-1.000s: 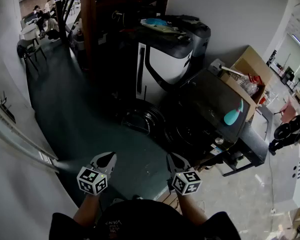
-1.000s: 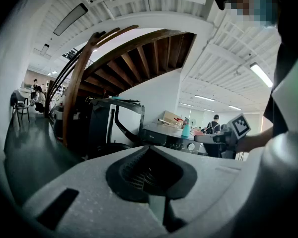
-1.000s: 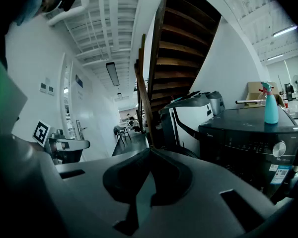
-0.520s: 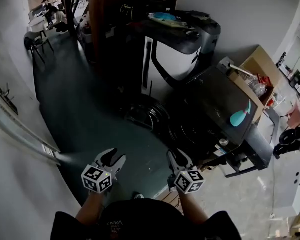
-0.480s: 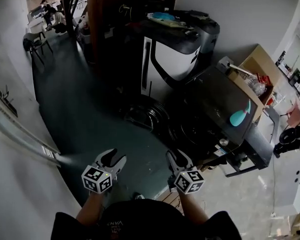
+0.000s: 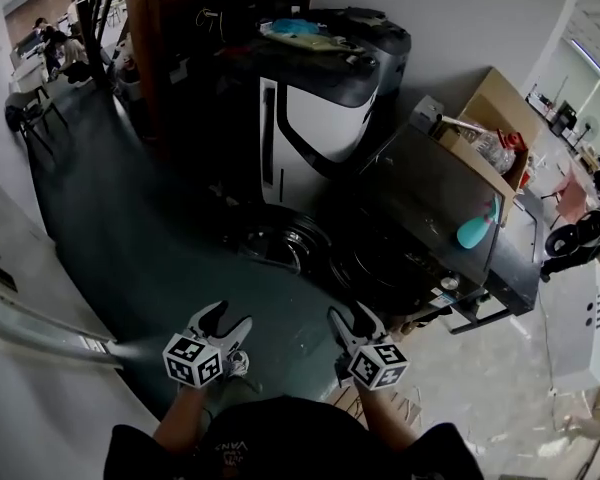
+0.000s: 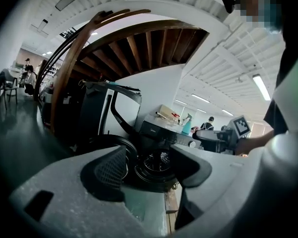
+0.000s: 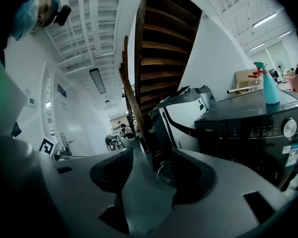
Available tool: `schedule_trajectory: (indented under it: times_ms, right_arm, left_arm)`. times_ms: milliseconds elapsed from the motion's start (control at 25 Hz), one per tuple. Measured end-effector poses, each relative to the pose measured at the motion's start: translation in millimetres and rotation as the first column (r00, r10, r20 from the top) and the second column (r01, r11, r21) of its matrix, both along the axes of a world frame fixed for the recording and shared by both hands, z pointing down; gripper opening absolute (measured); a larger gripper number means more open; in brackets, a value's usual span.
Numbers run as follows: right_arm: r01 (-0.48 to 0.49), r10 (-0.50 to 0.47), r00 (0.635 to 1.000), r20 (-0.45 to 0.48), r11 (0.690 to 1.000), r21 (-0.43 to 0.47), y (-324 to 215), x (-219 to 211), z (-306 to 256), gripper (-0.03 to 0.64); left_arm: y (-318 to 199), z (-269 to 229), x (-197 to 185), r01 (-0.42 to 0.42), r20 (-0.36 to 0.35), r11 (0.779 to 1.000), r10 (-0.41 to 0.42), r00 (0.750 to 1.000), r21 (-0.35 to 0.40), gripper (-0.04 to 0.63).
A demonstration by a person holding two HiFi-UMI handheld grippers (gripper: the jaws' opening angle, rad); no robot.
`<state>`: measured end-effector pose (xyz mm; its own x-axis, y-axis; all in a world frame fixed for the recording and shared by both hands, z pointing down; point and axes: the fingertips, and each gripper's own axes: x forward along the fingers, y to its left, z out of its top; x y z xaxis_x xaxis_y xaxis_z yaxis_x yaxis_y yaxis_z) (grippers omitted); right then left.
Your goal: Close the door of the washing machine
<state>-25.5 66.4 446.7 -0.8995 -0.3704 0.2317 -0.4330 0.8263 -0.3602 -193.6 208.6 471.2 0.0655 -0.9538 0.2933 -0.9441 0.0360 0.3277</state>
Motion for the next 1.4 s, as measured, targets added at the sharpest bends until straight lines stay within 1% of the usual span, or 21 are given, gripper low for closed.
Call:
schedule_trajectory:
  times_ms: [160,320,480,640,840,1000,1120,1240,1400]
  right_arm:
    - [-0.079,0.079,0.997,-0.009,0.997,-0.001,-13,-27,-2,0.221]
    - [-0.148,0.148,0.989,-0.014,0.989,-0.009,-21,-53,0,0.220]
    - [-0.212,0.212,0.977,-0.015,0.977,-0.018,-27,-74,5,0.219]
    - [-0.287,0.287,0.958,-0.018,0.957,-0.031,-32,-89,11,0.219]
    - [-0.369,0.367,0.929,-0.038,0.928,-0.051,-34,-96,19,0.219]
    - [-0.411,0.407,0.911,-0.064,0.909,-0.066,-40,-98,25,0.219]
    - [-0.429,0.424,0.902,-0.077,0.900,-0.073,-51,-97,31,0.219]
    - [-0.429,0.422,0.902,-0.088,0.900,-0.075,-67,-99,40,0.218]
    - [-0.416,0.408,0.907,-0.102,0.906,-0.077,-96,-100,51,0.218]
  left_arm:
    - [-22,-1,-43,-0.056,0.033,0.998,0.056,0.998,-0.009,0.268]
    - [-41,4,-76,-0.112,0.019,0.994,0.112,0.993,-0.019,0.268]
    - [-56,15,-105,-0.173,0.023,0.984,0.174,0.984,-0.041,0.268]
    - [-73,23,-129,-0.243,0.030,0.968,0.245,0.969,-0.062,0.268]
    - [-96,39,-150,-0.324,0.048,0.941,0.330,0.943,-0.099,0.268]
    - [-117,57,-166,-0.344,0.053,0.929,0.354,0.934,-0.134,0.268]
    - [-138,72,-172,-0.358,0.071,0.919,0.373,0.925,-0.162,0.268]
    - [-161,88,-180,-0.355,0.083,0.916,0.374,0.924,-0.187,0.268]
    - [-191,103,-189,-0.327,0.087,0.920,0.352,0.932,-0.215,0.268]
